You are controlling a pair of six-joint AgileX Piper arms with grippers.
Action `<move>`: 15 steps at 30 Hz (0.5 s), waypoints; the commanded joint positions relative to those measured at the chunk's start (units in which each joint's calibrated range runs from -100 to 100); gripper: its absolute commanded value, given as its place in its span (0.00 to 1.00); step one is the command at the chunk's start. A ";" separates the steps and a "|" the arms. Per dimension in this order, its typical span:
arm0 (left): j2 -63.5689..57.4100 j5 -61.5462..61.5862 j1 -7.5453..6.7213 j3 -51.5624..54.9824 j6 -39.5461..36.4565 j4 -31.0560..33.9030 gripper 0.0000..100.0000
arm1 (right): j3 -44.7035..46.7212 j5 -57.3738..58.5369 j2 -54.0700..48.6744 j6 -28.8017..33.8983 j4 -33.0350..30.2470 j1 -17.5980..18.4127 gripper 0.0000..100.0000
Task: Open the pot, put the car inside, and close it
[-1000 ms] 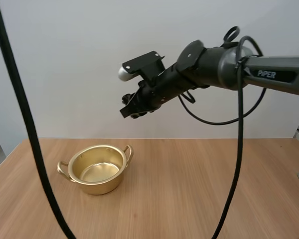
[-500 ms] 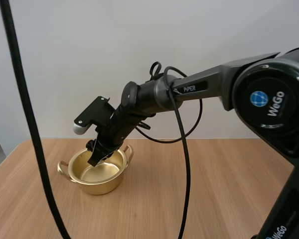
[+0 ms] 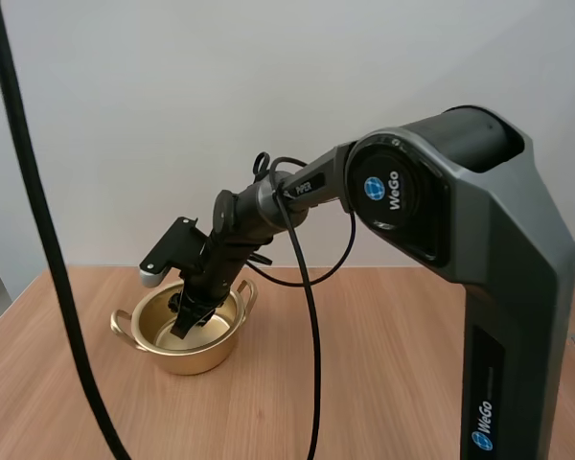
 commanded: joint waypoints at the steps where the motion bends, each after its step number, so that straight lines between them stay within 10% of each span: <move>1: -0.05 0.11 0.06 -0.06 -0.07 0.12 0.00 | -0.11 -0.73 1.31 0.02 -0.51 0.03 0.00; 15: -0.05 0.73 0.06 -0.06 -0.07 0.12 0.00 | -0.11 -0.56 3.42 0.02 -1.14 0.03 0.00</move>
